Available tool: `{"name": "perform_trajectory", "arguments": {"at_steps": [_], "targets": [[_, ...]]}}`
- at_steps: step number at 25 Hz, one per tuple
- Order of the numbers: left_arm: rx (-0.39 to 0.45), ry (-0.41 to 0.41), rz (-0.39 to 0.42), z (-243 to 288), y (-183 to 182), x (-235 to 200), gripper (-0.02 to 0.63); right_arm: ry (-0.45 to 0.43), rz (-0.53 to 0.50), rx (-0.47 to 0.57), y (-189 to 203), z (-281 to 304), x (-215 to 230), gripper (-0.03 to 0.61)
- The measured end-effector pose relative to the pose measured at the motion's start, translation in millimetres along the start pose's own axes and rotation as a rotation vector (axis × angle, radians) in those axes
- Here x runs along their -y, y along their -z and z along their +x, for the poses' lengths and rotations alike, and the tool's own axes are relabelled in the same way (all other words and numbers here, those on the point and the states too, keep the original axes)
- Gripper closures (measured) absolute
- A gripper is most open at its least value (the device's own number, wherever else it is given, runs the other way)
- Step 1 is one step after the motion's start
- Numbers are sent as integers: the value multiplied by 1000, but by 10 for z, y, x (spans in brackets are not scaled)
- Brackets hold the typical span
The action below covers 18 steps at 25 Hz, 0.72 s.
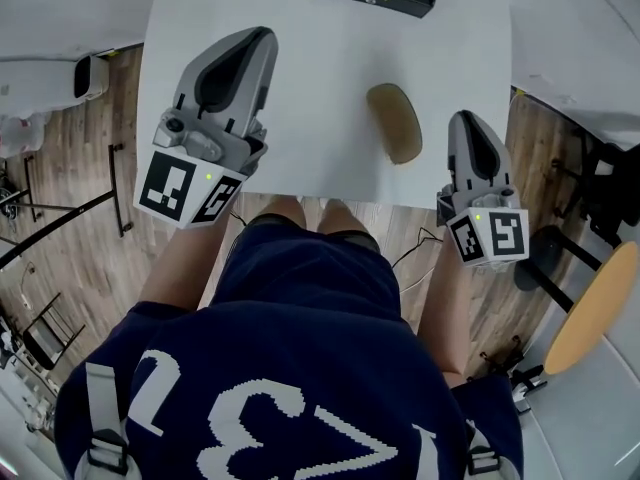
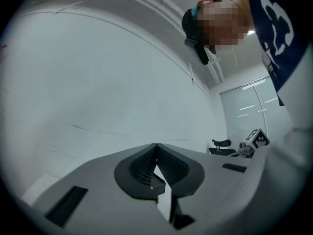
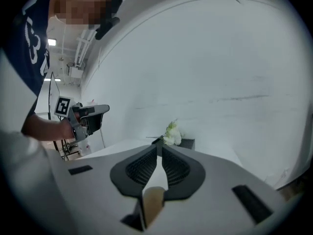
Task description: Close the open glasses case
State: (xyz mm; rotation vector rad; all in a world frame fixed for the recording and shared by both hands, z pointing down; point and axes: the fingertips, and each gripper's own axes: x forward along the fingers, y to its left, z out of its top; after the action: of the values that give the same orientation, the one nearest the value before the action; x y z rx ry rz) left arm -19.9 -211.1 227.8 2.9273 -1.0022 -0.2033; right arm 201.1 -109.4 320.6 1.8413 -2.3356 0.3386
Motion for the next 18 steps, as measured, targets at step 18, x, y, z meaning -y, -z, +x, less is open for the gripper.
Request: {"name": "perform_trajectory", "arguments": {"at_steps": [18], "targets": [[-125,-16,-30,-36,549,85,601,-221,323,-400,1803,416,-54,345]]}}
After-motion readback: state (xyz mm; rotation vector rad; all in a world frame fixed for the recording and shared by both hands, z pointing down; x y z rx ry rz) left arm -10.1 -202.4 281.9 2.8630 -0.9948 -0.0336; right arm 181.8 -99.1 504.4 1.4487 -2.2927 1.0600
